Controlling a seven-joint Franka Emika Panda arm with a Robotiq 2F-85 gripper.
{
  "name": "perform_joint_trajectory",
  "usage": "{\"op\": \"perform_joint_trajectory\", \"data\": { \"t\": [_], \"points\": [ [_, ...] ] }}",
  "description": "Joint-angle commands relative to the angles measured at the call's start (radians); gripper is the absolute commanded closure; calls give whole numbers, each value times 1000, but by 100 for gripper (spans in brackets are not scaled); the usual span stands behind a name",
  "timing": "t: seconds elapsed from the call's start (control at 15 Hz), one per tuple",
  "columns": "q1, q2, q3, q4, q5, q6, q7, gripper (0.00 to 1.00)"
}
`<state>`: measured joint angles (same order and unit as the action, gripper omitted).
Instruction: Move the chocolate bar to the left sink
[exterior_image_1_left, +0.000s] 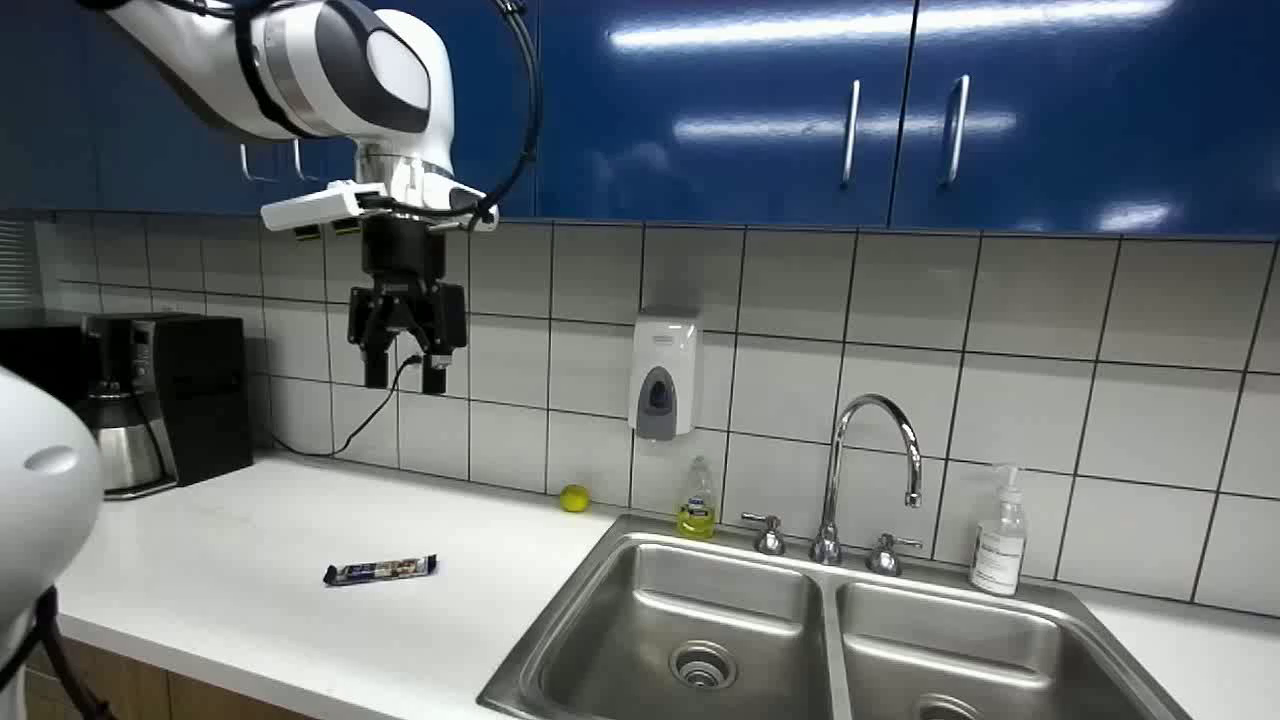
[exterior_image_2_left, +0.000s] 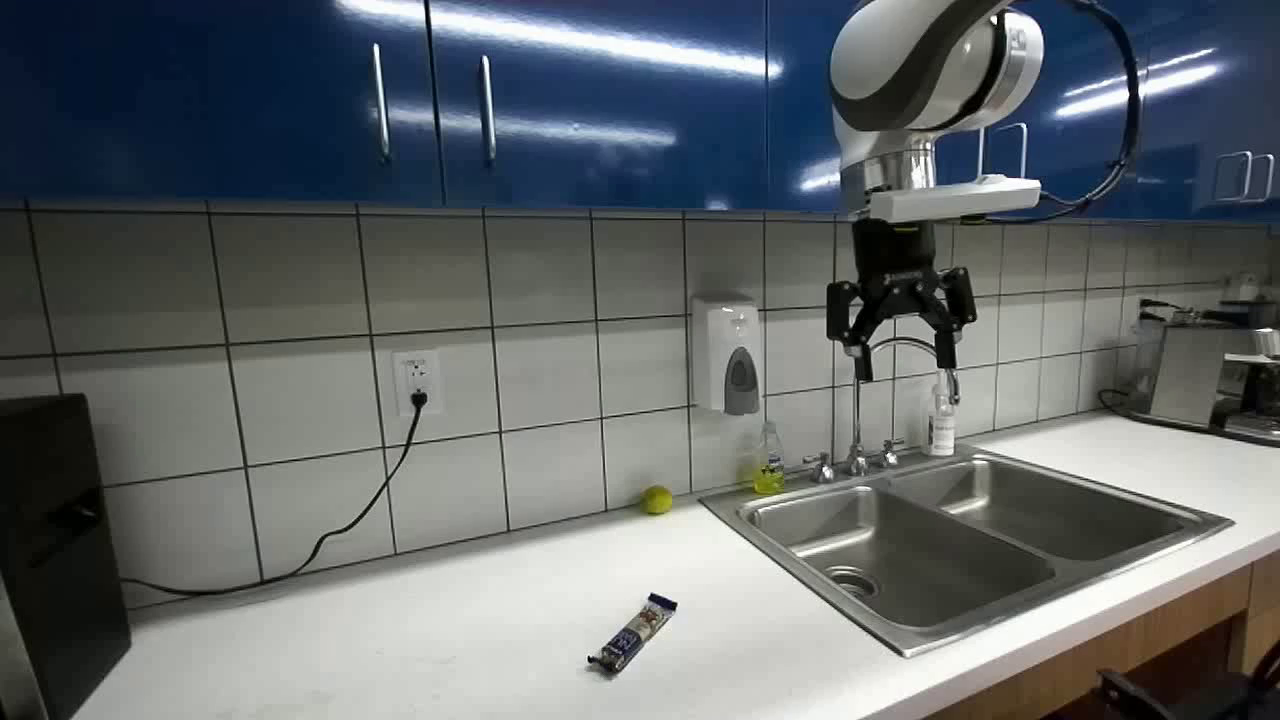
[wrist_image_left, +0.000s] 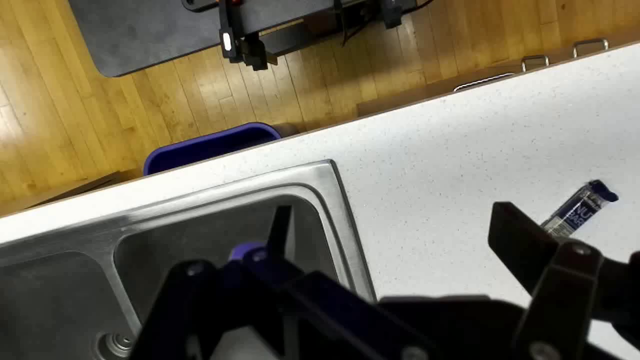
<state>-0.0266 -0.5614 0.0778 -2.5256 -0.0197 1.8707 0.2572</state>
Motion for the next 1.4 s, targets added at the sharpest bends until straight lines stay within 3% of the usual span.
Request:
{"op": "perform_joint_trajectory", "data": {
  "t": [0.0,0.13,0.47,0.93,1.33],
  "points": [
    [0,1,-1,1,0,-2,0,0],
    [0,1,-1,1,0,-1,0,0],
    [11,79,15,-25,-7,124,2,0],
    [73,353,64,-61,-32,393,4,0],
    [128,615,84,19,-143,539,12,0]
  ]
}}
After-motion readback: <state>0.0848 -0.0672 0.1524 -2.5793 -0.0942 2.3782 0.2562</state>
